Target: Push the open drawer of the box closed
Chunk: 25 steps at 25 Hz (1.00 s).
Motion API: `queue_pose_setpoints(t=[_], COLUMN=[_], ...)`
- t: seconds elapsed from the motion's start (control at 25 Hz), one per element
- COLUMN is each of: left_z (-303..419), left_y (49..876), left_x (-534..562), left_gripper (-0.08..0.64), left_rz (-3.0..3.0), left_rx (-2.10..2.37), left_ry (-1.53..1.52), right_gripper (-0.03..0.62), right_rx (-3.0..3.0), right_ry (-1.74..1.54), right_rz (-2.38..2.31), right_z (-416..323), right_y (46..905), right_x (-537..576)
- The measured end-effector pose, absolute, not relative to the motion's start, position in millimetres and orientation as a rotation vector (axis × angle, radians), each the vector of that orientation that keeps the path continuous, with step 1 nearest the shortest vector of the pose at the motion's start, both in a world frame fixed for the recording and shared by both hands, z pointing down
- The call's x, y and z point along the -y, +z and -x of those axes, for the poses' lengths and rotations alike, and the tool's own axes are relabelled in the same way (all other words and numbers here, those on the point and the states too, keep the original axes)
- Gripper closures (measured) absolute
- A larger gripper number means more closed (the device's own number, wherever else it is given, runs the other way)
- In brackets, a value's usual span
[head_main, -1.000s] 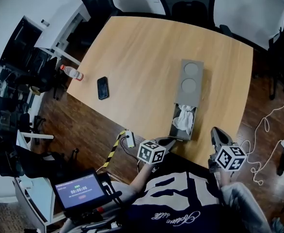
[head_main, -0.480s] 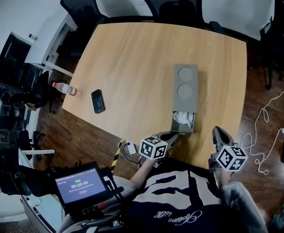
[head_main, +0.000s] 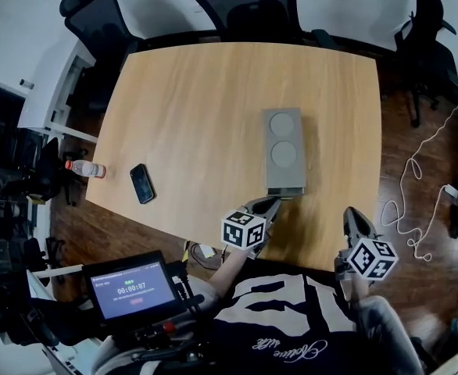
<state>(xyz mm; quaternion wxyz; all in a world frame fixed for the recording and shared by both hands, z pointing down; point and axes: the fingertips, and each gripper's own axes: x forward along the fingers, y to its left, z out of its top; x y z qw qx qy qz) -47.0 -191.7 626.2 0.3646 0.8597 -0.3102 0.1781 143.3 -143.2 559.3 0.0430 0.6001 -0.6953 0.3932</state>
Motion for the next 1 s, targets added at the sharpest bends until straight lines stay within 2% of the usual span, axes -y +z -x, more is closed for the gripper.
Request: queue_pose_setpoints(t=[0.44, 0.76, 1.0], left_z=[47, 47, 46], left_y=[628, 607, 592], left_x=[211, 216, 176], left_gripper=[0.558, 0.558, 0.558], left_rz=[-2.208, -2.230, -2.215], left_rx=[0.883, 0.904, 0.989], left_ry=[0.455, 0.354, 0.316], right_gripper=[0.595, 0.595, 0.595], right_rx=[2.086, 2.165, 2.269], right_ry=[1.202, 1.192, 1.160], right_rz=[-1.876, -1.734, -1.591], right_z=[-147, -131, -130], right_y=[563, 565, 560], right_x=[136, 158, 142])
